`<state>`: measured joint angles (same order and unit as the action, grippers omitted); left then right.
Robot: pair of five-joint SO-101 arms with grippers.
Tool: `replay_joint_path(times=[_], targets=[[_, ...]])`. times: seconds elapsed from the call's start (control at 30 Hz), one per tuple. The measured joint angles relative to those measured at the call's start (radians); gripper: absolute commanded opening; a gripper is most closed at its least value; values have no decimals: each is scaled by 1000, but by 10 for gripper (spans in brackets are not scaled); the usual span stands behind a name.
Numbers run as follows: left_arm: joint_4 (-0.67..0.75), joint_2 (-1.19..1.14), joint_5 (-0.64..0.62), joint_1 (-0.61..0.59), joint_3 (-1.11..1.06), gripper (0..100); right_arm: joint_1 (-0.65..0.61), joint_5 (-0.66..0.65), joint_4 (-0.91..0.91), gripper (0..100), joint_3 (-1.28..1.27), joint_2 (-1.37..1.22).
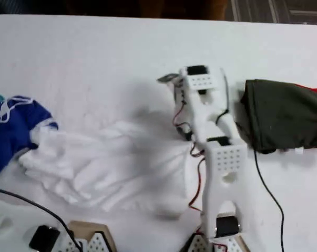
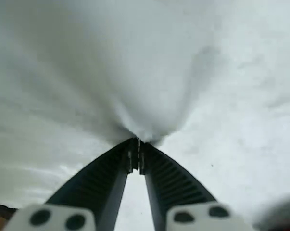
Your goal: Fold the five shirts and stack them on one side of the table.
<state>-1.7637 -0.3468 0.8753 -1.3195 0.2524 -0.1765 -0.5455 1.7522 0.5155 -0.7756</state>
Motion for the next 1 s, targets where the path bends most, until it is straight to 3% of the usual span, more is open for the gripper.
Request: replay_joint_path(times=[0.3,0.67,1.0], targets=[[0,0,-6,209,0,206,91,-29,0,20,-34,152],[84,-8,-278,571,54,207,114,-32,0,20,-37,232],[164,-137,-413,655,61,207,110,-32,0,20,-37,232]])
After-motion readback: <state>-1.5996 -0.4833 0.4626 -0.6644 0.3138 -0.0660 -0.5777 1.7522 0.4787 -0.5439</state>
